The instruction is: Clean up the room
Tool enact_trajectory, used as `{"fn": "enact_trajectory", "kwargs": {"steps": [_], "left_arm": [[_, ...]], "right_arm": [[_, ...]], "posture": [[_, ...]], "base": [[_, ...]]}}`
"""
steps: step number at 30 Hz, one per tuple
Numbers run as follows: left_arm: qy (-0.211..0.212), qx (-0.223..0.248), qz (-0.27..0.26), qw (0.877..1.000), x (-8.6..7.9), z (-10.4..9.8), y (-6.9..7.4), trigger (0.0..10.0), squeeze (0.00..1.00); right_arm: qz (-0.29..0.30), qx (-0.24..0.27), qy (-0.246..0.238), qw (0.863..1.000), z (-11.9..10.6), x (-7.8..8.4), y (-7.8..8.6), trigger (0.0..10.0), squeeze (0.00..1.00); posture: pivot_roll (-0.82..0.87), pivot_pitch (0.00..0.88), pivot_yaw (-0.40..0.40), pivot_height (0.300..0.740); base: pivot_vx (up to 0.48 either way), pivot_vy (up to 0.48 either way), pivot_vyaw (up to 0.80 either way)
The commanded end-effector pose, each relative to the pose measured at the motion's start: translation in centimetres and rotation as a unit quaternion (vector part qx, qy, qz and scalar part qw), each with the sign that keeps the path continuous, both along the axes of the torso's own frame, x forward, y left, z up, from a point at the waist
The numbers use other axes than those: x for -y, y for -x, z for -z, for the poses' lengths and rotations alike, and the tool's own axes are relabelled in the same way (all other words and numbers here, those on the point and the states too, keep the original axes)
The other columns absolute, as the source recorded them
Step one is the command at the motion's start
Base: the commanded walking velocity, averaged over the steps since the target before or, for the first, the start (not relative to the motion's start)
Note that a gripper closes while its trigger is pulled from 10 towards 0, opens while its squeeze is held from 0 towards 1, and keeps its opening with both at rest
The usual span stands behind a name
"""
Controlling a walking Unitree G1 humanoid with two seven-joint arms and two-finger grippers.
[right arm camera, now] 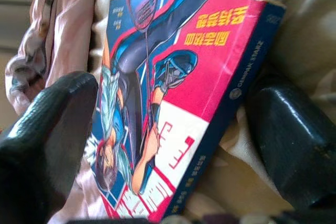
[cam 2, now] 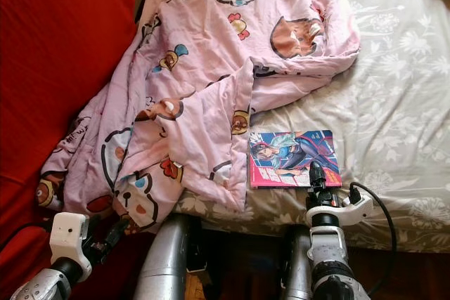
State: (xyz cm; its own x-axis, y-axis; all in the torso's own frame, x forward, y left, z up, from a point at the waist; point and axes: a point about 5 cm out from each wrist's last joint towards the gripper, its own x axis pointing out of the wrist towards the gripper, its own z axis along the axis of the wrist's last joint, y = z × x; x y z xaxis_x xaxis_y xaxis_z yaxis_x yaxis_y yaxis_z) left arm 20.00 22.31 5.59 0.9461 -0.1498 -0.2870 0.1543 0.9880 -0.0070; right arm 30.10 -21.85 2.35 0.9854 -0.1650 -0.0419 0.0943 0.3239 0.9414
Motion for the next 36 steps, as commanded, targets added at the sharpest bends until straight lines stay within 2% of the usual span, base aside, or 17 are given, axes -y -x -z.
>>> {"fn": "enact_trajectory", "kwargs": {"steps": [1, 4, 5, 7, 8, 9, 10, 12, 14, 18, 26, 34, 36], "left_arm": [[-0.009, -0.024, 0.001, 1.000, -0.3, 0.6, 0.8, 10.0, 0.00], [-0.010, -0.025, 0.007, 1.000, 0.0, 0.8, 0.9, 10.0, 0.00], [-0.010, -0.025, 0.003, 1.000, -0.1, 0.8, 0.8, 10.0, 0.00], [-0.010, -0.025, 0.002, 1.000, -0.1, 0.8, 0.7, 10.0, 0.00], [-0.009, -0.025, 0.001, 1.000, -0.1, 0.9, 0.8, 10.0, 0.00], [-0.009, -0.025, 0.001, 1.000, -0.1, 0.9, 0.8, 10.0, 0.00], [-0.010, -0.026, 0.000, 1.000, -0.2, 1.0, 1.0, 10.0, 0.00], [-0.011, -0.028, 0.000, 1.000, -0.3, 1.1, 1.1, 10.0, 0.00], [-0.012, -0.028, -0.001, 1.000, -0.4, 1.2, 1.2, 10.0, 0.00], [-0.013, -0.027, -0.001, 1.000, -0.3, 1.2, 1.2, 10.0, 0.00], [-0.011, -0.024, 0.005, 1.000, 0.1, 1.3, 1.0, 10.0, 0.00], [-0.011, -0.021, 0.004, 1.000, 0.1, 1.3, 0.9, 10.0, 0.00], [-0.010, -0.019, 0.004, 1.000, 0.3, 1.4, 0.8, 10.0, 0.00]], "right_arm": [[0.009, -0.035, -0.050, 0.998, 1.3, -0.8, 0.7, 10.0, 0.00], [0.032, -0.054, -0.039, 0.997, 1.6, -0.3, 0.9, 10.0, 0.00], [0.058, -0.072, -0.017, 0.996, 1.9, 0.5, 1.5, 10.0, 0.00], [0.082, -0.086, -0.013, 0.993, 2.2, 1.2, 2.0, 10.0, 0.00], [0.111, -0.103, -0.015, 0.988, 2.8, 2.1, 3.1, 10.0, 0.00], [0.111, -0.103, -0.015, 0.988, 2.8, 2.1, 3.1, 10.0, 0.00], [0.131, -0.123, -0.009, 0.984, 3.6, 2.8, 4.3, 10.0, 0.00], [0.148, -0.150, -0.004, 0.978, 4.7, 3.3, 5.9, 10.0, 0.00], [0.156, -0.162, -0.006, 0.974, 5.4, 3.2, 6.9, 10.0, 0.00], [0.148, -0.166, -0.002, 0.975, 6.1, 2.7, 7.9, 10.0, 0.00], [0.154, -0.174, -0.006, 0.973, 6.7, 1.7, 8.6, 10.0, 0.00], [0.173, -0.175, 0.002, 0.969, 6.9, 2.6, 9.7, 10.0, 0.00], [0.177, -0.159, 0.010, 0.971, 6.8, 3.0, 10.1, 10.0, 0.00]], "posture": [[0.30, 0.347, 0.191, 0.590], [0.30, 0.358, 0.184, 0.590], [0.28, 0.336, 0.182, 0.590], [0.28, 0.345, 0.177, 0.590], [0.28, 0.342, 0.176, 0.590], [0.28, 0.342, 0.176, 0.590], [0.28, 0.327, 0.175, 0.590], [0.27, 0.315, 0.169, 0.590], [0.26, 0.304, 0.166, 0.590], [0.26, 0.304, 0.166, 0.590], [0.25, 0.300, 0.157, 0.590], [0.24, 0.293, 0.149, 0.590], [0.24, 0.292, 0.148, 0.590]], "base": [[0.000, 0.000, 0.00], [0.000, 0.000, 0.00], [0.000, 0.000, 0.00], [0.000, 0.000, 0.00], [0.000, 0.000, 0.00], [0.000, 0.000, 0.00], [0.000, 0.000, 0.00], [0.000, 0.000, 0.00], [0.000, 0.000, 0.00], [0.000, 0.000, 0.00], [0.000, 0.000, 0.00], [0.000, 0.000, 0.00], [0.000, 0.000, 0.00]]}}
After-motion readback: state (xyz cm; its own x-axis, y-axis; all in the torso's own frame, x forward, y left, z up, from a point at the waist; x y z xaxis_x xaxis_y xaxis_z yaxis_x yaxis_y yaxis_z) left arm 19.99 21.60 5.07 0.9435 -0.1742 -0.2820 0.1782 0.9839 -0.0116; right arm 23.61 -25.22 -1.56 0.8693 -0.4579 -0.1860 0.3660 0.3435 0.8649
